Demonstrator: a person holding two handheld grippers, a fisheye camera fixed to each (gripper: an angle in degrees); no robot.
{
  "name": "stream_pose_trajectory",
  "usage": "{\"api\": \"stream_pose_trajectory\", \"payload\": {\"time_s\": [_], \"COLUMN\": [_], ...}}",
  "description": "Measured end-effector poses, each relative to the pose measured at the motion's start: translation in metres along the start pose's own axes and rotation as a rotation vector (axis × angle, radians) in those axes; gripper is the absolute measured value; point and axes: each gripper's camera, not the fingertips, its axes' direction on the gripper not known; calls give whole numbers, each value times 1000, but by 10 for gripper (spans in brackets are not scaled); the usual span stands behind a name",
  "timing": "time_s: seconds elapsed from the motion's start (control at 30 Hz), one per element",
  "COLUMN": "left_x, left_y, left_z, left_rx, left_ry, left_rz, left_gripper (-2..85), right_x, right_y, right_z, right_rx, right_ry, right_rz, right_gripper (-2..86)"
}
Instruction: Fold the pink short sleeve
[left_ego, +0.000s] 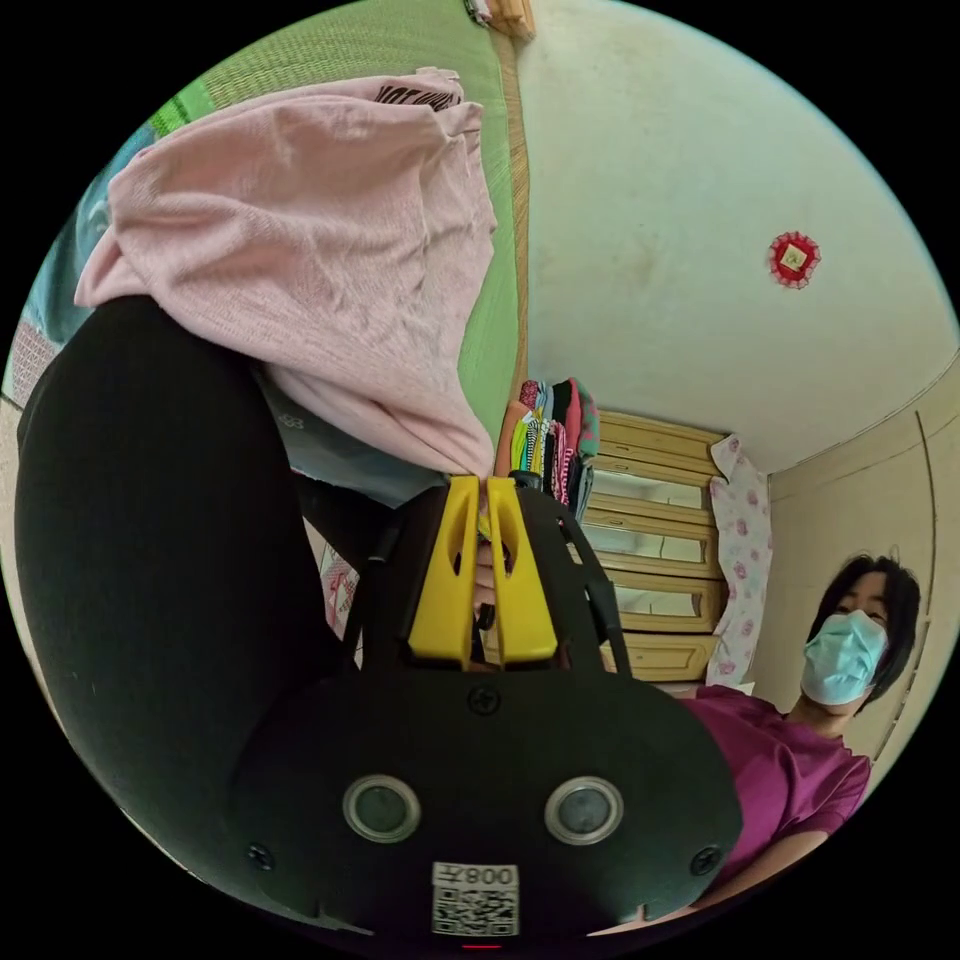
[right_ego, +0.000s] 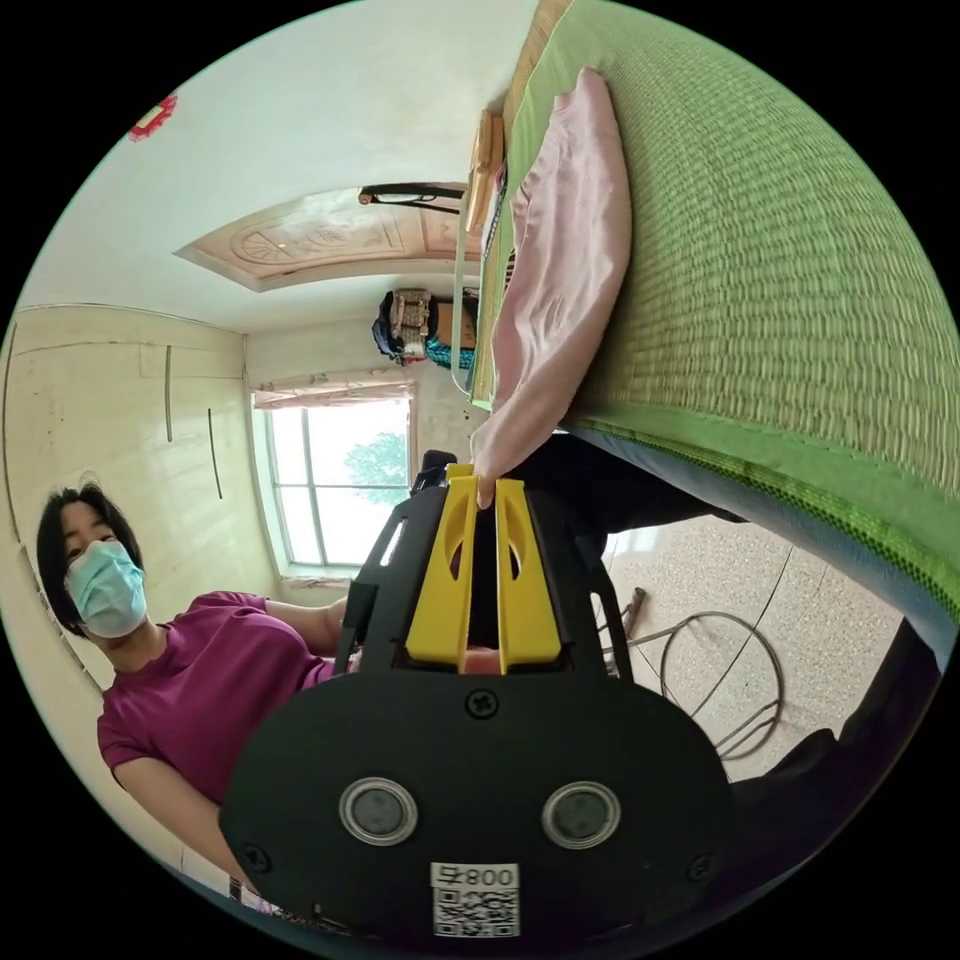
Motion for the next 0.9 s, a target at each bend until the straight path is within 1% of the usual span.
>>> {"api": "stream_pose_trajectory", "payload": {"time_s": [0.17, 0.3, 0.4, 0.5, 0.63, 0.7, 0.77, 0.9], "left_x": [-6, -12, -15, -18, -16, -16, -21, -43], "left_y": [13, 20, 25, 31, 42, 49, 57, 66], "left_z": [-1, -3, -4, -8, -26, -43, -74, -125], "left_rx": [-2, 9, 0, 3, -5, 22, 90, 224], "left_ry": [-13, 17, -6, -25, -56, -64, -93, -155], "left_rz": [9, 3, 14, 25, 65, 87, 91, 41], "left_gripper": [13, 13, 14, 16, 20, 23, 33, 56], "right_x": [11, 20, 26, 25, 20, 12, 4, -15], "right_y": [8, 3, -1, -6, -8, -11, -14, -29], "right_z": [1, 18, 31, 41, 43, 41, 40, 43], "right_rx": [50, 54, 60, 43, 43, 45, 43, 20], "right_ry": [-53, -122, -182, -188, -177, -156, -152, -126], "right_rz": [49, 81, 92, 92, 89, 82, 70, 32], "right_gripper": [86, 92, 81, 48, 26, 20, 18, 15]}}
